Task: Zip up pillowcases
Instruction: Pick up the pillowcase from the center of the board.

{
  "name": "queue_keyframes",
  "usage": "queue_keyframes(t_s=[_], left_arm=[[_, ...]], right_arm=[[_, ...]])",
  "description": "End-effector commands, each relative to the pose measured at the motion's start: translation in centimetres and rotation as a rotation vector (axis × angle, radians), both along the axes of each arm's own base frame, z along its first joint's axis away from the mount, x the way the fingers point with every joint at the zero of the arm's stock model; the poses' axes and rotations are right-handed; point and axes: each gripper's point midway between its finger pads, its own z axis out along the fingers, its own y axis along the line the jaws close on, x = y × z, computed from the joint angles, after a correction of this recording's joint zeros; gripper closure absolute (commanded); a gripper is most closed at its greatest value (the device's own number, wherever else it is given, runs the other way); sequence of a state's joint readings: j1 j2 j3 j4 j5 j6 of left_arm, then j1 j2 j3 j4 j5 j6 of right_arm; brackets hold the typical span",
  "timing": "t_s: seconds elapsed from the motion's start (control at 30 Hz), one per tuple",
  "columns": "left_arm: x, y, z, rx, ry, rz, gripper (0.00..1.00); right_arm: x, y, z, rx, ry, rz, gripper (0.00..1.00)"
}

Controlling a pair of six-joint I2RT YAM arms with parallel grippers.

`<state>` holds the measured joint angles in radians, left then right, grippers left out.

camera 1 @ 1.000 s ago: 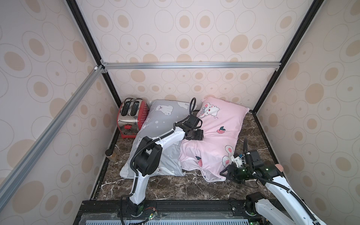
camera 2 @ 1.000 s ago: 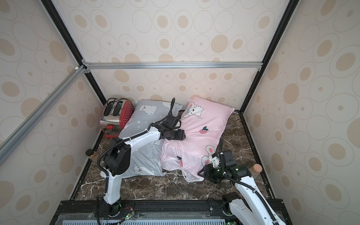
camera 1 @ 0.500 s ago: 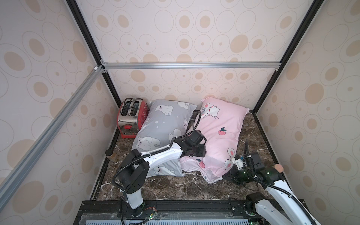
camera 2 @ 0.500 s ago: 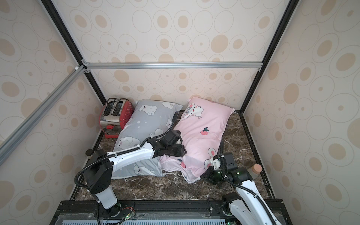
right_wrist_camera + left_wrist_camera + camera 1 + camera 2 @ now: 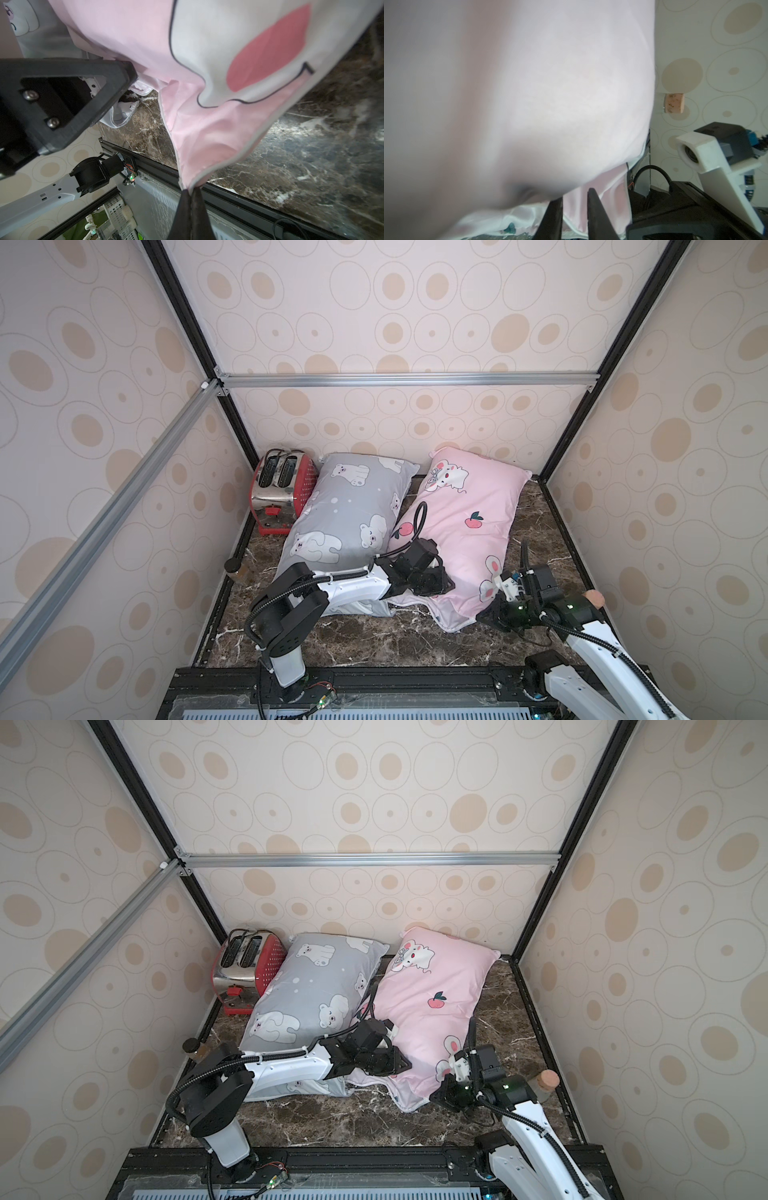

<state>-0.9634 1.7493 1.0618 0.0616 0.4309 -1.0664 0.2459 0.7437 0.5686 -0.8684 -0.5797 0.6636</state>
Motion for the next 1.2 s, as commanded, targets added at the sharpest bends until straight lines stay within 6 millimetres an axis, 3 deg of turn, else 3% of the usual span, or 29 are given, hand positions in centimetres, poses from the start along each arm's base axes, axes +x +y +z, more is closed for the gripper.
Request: queue_keyframes(t_s=[0.0,0.23,0.3,0.4,0.5,0.6,0.67,0.83,1.17], left_arm=[[-0.8,-2.6,1.7,-0.081,0.007,-0.037,0.79],[-0.9,-3.4,0.3,-0.059,0.021,-0.047,0.79],[-1.0,-3.5,-0.4,-0.046,0.03,-0.049,0.79],[-1.0,-3.4,-1.6,-0.025,0.044,-0.048,0.79],[-1.1,-3.3,-2.2,-0.015,0.051,-0.048,0.79],[-1.2,-3.2,-2.6,-0.007,0.056,-0.047,0.79],[-1.8,-3.0,-3.1,0.004,0.056,-0.089,0.93],[-1.7,-3.1,-3.6,-0.001,0.064,-0.071,0.95],[-1.5,-2.9,-4.2,0.004,0.067,-0.056,0.96]], right_arm=[[0.2,-0.2,0.7,-0.019,-0.019,0.012,1.0],[0.6,0.1,0.9,-0.006,0.002,0.018,0.99],[0.6,-0.4,0.5,-0.037,0.023,-0.007,0.8],[0.4,-0.9,-0.1,-0.066,0.043,-0.038,0.72],[0.7,-1.2,-0.5,-0.072,0.033,-0.071,0.7],[0.9,-1.1,-0.8,-0.06,0.028,-0.087,0.74],[1.1,-0.9,-0.7,-0.046,0.024,-0.083,0.76],[0.9,-0.3,-0.8,-0.012,0.032,-0.071,0.77],[0.6,-0.4,-0.2,-0.014,0.025,-0.063,1.0]])
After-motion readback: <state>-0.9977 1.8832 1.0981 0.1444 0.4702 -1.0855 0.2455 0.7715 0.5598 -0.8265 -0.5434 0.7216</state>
